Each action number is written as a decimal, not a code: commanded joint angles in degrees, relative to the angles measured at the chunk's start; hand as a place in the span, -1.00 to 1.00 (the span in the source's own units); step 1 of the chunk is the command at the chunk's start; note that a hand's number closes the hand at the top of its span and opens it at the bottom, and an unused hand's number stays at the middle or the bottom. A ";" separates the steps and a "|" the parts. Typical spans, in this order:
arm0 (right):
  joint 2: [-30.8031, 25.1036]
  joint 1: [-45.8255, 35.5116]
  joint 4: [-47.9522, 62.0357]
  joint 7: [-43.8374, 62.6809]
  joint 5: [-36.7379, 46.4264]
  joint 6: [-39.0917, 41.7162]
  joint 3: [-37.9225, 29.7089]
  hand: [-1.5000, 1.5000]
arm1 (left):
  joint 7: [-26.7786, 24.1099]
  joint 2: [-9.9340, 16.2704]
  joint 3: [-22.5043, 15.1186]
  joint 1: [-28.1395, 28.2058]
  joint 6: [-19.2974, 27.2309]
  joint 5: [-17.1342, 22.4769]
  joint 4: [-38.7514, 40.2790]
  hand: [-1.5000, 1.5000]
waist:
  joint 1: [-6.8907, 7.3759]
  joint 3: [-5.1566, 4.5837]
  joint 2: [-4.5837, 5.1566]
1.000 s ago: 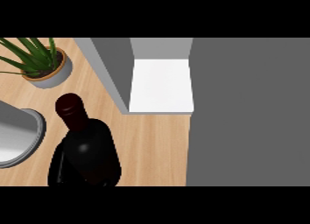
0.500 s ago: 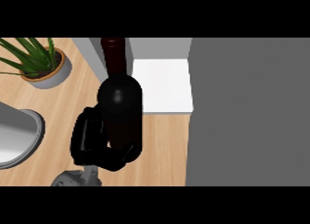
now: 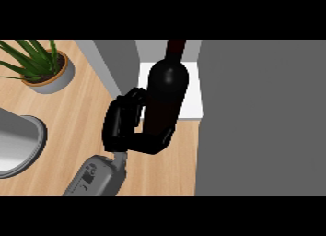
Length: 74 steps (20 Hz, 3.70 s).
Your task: Pick up the wine, place it into the cabinet and close the cabinet
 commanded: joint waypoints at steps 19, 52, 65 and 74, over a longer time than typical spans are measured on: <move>-2.77 -3.59 1.62 2.69 -5.02 0.71 -4.82 -1.00 | -15.44 -0.01 -5.70 -9.60 6.10 15.74 26.61 1.00 | -0.22 -0.03 0.05; 0.13 0.59 4.02 -2.24 -2.57 3.09 -1.39 -1.00 | -27.47 -0.01 -4.71 -32.30 -10.32 40.83 60.58 1.00 | -1.67 -0.05 0.48; -0.82 0.94 3.64 -3.35 -2.88 4.37 -1.96 -1.00 | -25.49 -0.01 -6.92 -32.65 -8.15 42.60 65.34 1.00 | -1.86 -0.05 0.48; -0.34 -4.60 6.09 -1.04 -2.35 1.11 -2.20 -1.00 | -31.61 -0.01 -2.33 -35.21 -9.01 44.62 70.03 1.00 | -2.19 -0.08 0.78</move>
